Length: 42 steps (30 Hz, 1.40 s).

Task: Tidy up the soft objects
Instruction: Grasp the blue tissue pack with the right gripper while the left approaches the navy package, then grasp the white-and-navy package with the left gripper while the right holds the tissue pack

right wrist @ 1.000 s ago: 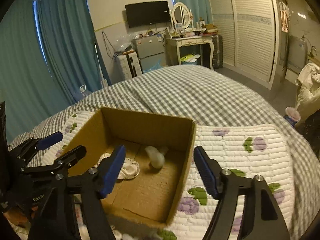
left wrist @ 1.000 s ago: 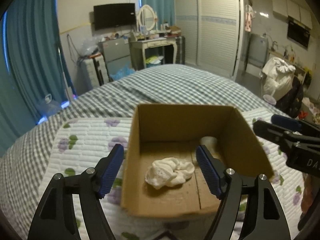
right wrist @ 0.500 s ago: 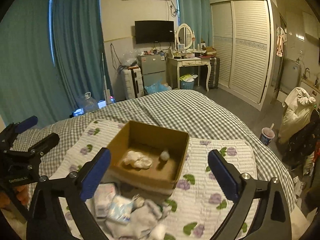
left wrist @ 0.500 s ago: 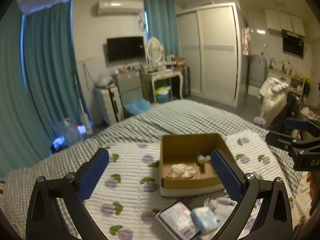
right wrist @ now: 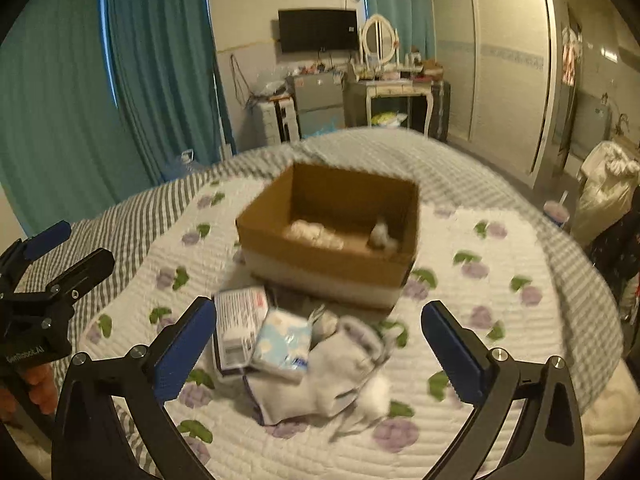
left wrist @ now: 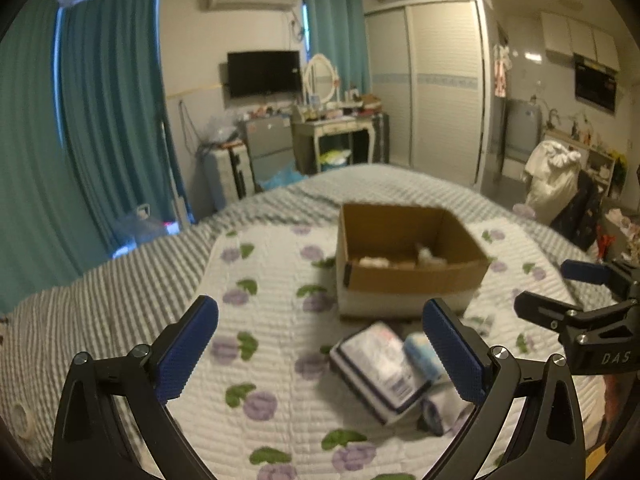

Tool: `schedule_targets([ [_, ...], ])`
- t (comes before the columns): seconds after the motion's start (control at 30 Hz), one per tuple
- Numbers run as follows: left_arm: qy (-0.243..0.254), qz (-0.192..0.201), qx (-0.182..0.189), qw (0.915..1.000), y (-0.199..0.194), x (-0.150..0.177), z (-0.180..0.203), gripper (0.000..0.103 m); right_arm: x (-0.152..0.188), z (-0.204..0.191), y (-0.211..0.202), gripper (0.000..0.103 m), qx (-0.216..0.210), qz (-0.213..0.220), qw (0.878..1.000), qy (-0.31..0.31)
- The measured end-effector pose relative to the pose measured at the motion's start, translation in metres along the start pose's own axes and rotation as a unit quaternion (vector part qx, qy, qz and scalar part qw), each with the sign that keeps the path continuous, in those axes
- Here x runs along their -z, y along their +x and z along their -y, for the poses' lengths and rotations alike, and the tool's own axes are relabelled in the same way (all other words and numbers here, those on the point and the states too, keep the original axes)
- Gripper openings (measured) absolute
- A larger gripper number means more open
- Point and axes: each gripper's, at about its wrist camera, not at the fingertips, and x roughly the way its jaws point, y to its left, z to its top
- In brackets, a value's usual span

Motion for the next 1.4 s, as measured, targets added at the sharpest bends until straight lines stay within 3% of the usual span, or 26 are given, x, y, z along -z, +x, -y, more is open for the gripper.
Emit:
schedule_targets([
  [0.3, -0.030, -0.053, -0.006, 0.9981, 0.046, 0.046, -0.011, 0.103, 0.035, -0.010, 0.068, 0.102, -0.008, -0.065, 0.998, 0.007],
  [0.4, -0.023, -0.056, -0.013, 0.9981, 0.052, 0.053, -0.008, 0.103, 0.042, -0.014, 0.084, 0.096, -0.020, -0.079, 0.997, 0.013],
  [0.6, -0.020, -0.072, -0.014, 0.9971, 0.063, 0.063, -0.007, 0.103, 0.054, -0.019, 0.114, 0.074, -0.047, -0.110, 0.992, 0.029],
  [0.67, -0.015, -0.076, -0.016, 0.9969, 0.065, 0.066, -0.006, 0.103, 0.056, -0.018, 0.117, 0.057, -0.047, -0.111, 0.992, 0.032],
  [0.73, -0.013, -0.080, -0.016, 0.9966, 0.065, 0.068, -0.004, 0.103, 0.057, -0.016, 0.113, 0.052, -0.056, -0.104, 0.992, 0.037],
  [1.0, -0.015, -0.105, 0.017, 0.9943, 0.071, 0.075, 0.016, 0.103, 0.050, -0.009, 0.084, 0.049, -0.019, -0.062, 0.998, 0.012],
  [1.4, -0.035, -0.170, 0.037, 0.9842, 0.122, 0.091, 0.036, 0.095, 0.049, 0.020, 0.082, 0.049, 0.010, -0.058, 0.998, 0.036],
])
